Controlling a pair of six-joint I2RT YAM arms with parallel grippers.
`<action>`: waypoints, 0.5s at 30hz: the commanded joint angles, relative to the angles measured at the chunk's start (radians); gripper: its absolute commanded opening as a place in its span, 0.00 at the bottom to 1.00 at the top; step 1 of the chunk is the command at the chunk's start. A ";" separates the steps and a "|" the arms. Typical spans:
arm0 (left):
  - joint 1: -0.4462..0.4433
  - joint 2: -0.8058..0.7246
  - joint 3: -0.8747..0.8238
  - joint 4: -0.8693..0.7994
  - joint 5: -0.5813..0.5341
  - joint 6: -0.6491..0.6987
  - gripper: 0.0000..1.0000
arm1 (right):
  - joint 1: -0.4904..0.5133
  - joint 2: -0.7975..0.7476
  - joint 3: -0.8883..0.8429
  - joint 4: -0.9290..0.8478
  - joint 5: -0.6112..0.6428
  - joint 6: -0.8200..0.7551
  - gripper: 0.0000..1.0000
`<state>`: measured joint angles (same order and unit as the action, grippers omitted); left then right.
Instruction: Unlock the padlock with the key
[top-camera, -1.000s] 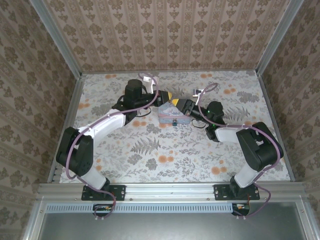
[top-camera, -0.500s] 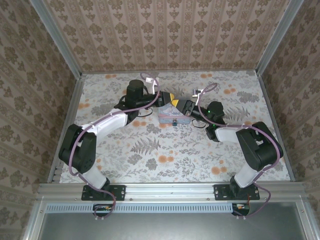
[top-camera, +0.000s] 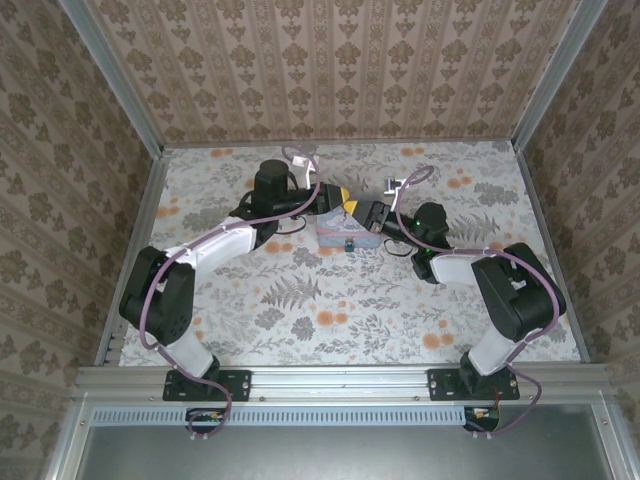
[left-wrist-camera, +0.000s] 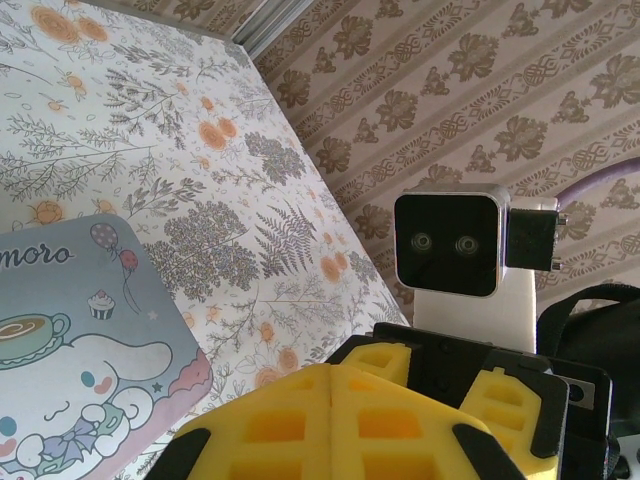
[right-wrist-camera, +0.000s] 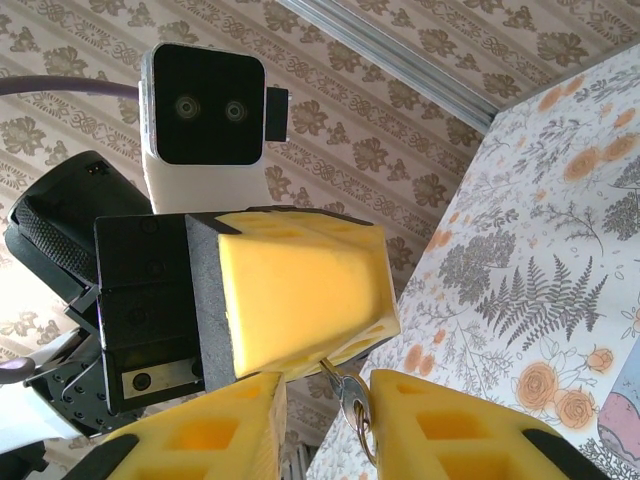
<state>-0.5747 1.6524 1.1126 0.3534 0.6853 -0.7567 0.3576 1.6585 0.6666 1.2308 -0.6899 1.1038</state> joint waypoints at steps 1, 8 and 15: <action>-0.004 0.017 0.027 0.030 0.012 -0.010 0.00 | -0.004 0.014 0.003 0.061 -0.037 -0.006 0.30; -0.005 0.021 0.030 0.031 0.005 -0.013 0.00 | -0.004 0.017 -0.001 0.061 -0.046 -0.006 0.28; -0.007 0.023 0.030 0.030 0.001 -0.013 0.00 | -0.004 0.021 -0.003 0.060 -0.039 -0.005 0.14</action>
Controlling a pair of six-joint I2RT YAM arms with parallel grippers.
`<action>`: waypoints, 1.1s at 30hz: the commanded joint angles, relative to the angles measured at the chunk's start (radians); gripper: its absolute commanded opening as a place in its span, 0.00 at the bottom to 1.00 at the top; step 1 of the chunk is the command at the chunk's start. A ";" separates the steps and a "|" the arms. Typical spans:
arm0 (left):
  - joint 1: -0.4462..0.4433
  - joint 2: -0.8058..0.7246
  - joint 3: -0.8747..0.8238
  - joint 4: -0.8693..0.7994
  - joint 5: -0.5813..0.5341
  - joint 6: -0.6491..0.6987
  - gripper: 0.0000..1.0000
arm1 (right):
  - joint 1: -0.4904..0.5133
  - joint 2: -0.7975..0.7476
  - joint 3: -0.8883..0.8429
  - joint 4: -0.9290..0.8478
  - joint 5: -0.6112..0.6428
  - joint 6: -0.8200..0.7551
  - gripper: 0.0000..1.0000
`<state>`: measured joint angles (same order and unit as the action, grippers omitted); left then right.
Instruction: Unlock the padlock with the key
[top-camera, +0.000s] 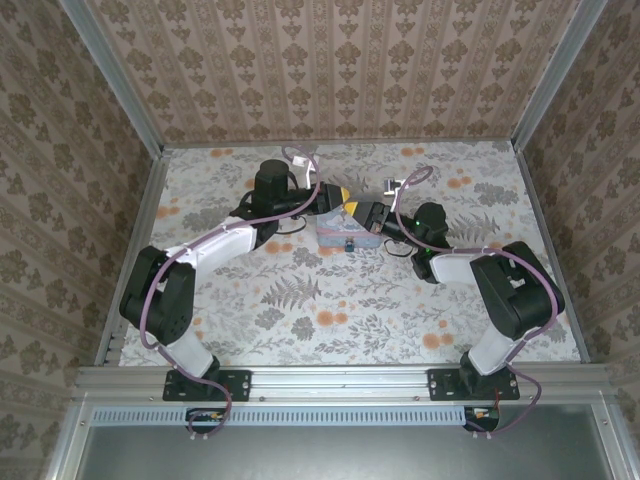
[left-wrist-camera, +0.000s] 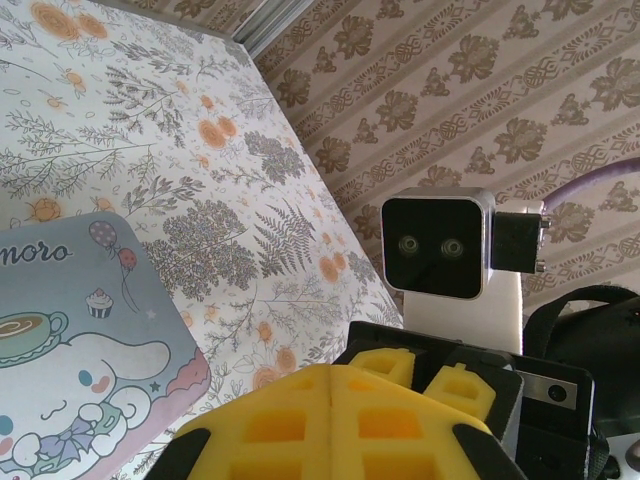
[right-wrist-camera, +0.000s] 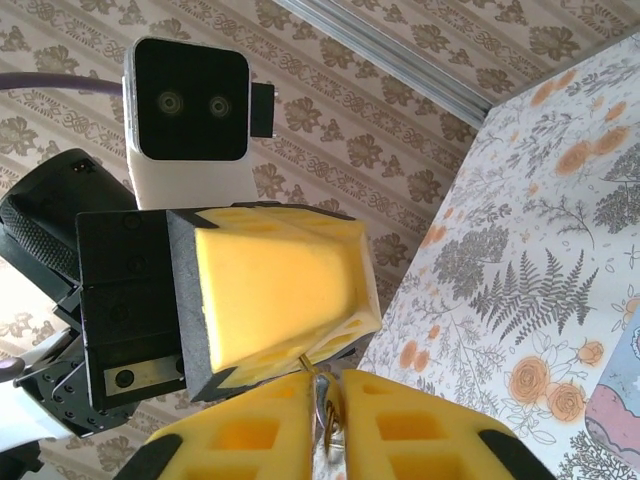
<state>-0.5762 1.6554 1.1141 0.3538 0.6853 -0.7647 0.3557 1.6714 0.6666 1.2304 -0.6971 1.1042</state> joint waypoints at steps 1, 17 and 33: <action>-0.007 0.021 0.029 0.028 0.001 -0.005 0.00 | -0.001 0.007 -0.001 0.059 -0.029 -0.006 0.11; -0.012 0.027 0.046 -0.002 -0.025 -0.007 0.08 | 0.000 -0.010 -0.013 0.054 -0.011 0.000 0.00; 0.082 -0.207 -0.106 -0.186 -0.190 0.047 0.77 | -0.054 -0.150 -0.098 -0.173 0.136 -0.044 0.00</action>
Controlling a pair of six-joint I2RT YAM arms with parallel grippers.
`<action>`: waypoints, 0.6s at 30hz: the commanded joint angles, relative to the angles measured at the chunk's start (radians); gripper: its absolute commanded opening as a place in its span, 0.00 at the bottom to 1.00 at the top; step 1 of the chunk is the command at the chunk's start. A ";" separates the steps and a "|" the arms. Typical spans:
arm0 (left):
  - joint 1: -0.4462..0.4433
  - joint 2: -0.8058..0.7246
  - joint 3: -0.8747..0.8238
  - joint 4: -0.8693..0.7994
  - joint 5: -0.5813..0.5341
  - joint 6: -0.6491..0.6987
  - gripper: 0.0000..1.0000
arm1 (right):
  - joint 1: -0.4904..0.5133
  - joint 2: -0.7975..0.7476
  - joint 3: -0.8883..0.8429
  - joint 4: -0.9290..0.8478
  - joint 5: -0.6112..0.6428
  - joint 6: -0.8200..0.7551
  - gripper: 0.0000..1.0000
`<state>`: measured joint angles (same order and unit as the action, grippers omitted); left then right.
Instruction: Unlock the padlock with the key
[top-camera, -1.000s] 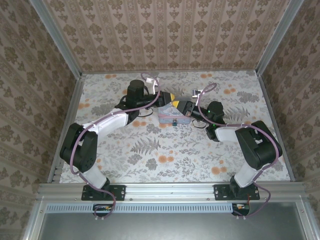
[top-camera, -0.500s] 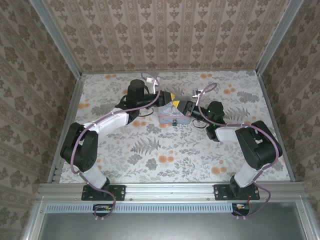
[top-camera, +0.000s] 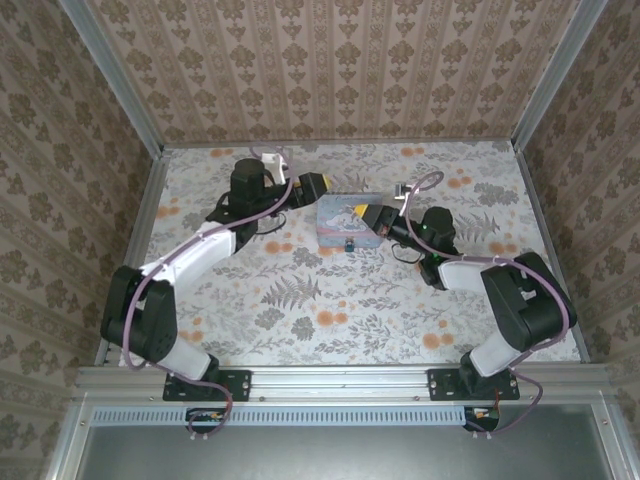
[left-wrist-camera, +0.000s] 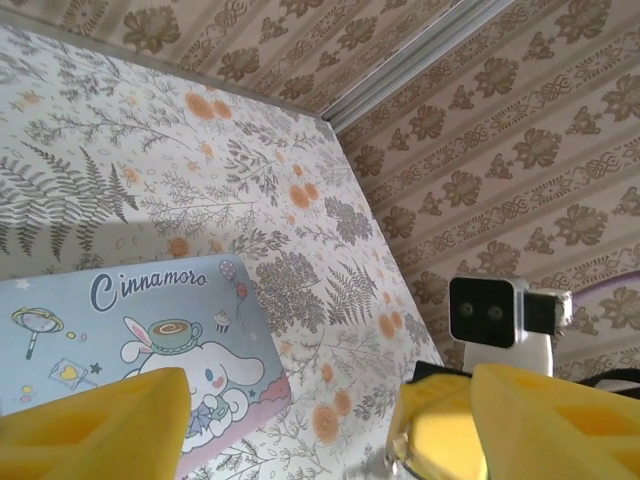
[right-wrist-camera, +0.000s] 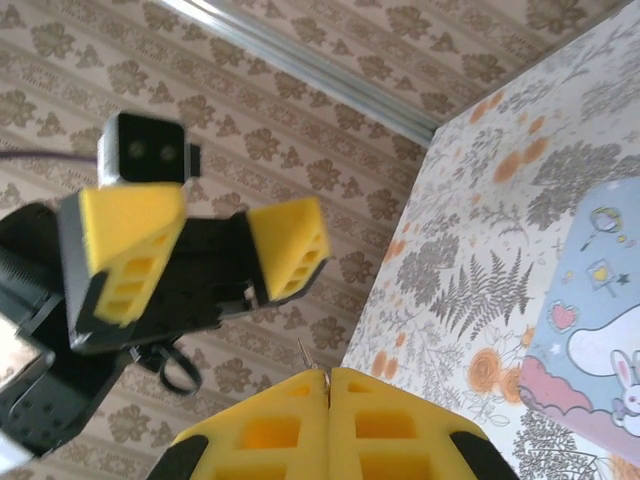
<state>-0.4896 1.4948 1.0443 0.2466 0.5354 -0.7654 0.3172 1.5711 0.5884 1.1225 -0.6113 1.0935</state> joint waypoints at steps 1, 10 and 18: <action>-0.007 -0.058 -0.052 -0.090 -0.046 0.055 0.77 | -0.023 -0.065 -0.024 -0.104 0.062 -0.043 0.00; -0.091 -0.078 -0.177 -0.146 -0.102 0.168 0.80 | -0.065 -0.142 -0.029 -0.308 0.117 -0.080 0.00; -0.150 0.023 -0.267 -0.058 -0.166 0.232 0.81 | -0.089 -0.033 0.033 -0.301 0.104 -0.089 0.00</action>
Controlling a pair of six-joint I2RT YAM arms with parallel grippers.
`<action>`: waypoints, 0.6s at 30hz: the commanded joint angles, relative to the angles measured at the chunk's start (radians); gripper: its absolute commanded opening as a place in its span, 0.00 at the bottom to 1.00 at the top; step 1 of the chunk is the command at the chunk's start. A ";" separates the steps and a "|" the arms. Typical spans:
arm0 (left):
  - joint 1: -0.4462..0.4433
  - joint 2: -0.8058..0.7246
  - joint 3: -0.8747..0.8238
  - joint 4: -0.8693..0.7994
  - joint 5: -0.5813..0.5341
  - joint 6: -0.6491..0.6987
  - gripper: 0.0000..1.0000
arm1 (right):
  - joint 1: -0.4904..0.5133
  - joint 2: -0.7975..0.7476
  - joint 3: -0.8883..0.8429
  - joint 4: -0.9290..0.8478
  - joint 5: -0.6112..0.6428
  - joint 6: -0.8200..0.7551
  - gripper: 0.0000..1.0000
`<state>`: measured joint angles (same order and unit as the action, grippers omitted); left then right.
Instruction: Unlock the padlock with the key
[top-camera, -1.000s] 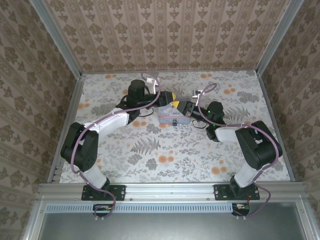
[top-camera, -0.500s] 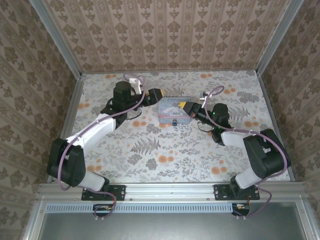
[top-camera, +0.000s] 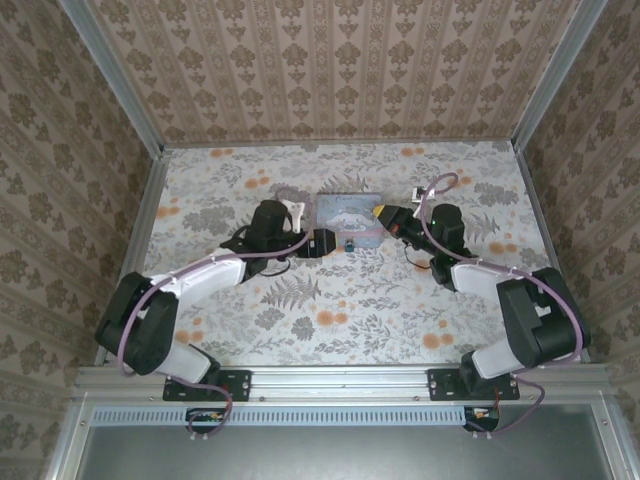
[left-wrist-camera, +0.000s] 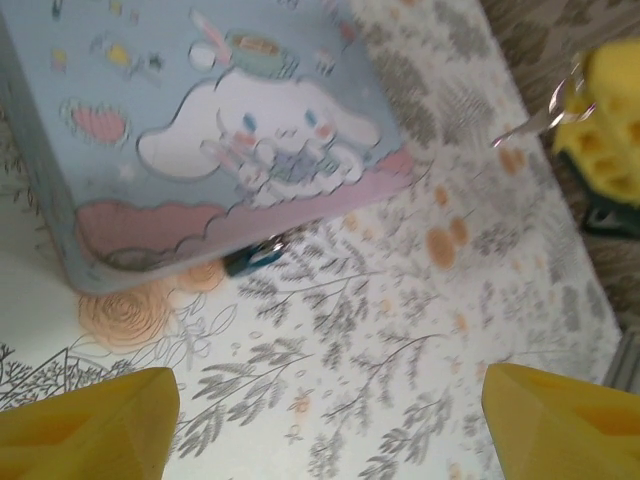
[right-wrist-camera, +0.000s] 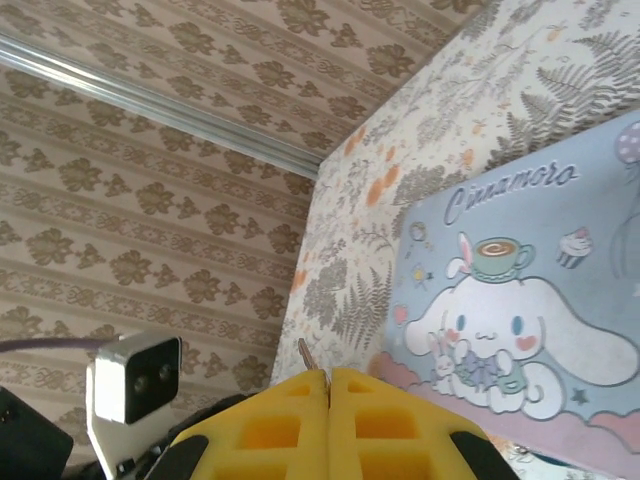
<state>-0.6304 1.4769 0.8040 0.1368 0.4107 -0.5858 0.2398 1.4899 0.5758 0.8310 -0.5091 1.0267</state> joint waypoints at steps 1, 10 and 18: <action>-0.011 0.063 -0.033 0.075 -0.040 0.052 0.81 | -0.012 0.073 0.060 0.004 -0.004 -0.020 0.00; -0.063 0.208 -0.051 0.238 -0.069 0.089 0.80 | -0.016 0.244 0.162 0.106 -0.043 0.035 0.00; -0.090 0.314 0.021 0.280 -0.067 0.144 0.79 | -0.031 0.282 0.188 0.102 -0.055 0.034 0.00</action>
<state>-0.7094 1.7660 0.7784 0.3618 0.3511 -0.4923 0.2184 1.7496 0.7372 0.8917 -0.5343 1.0519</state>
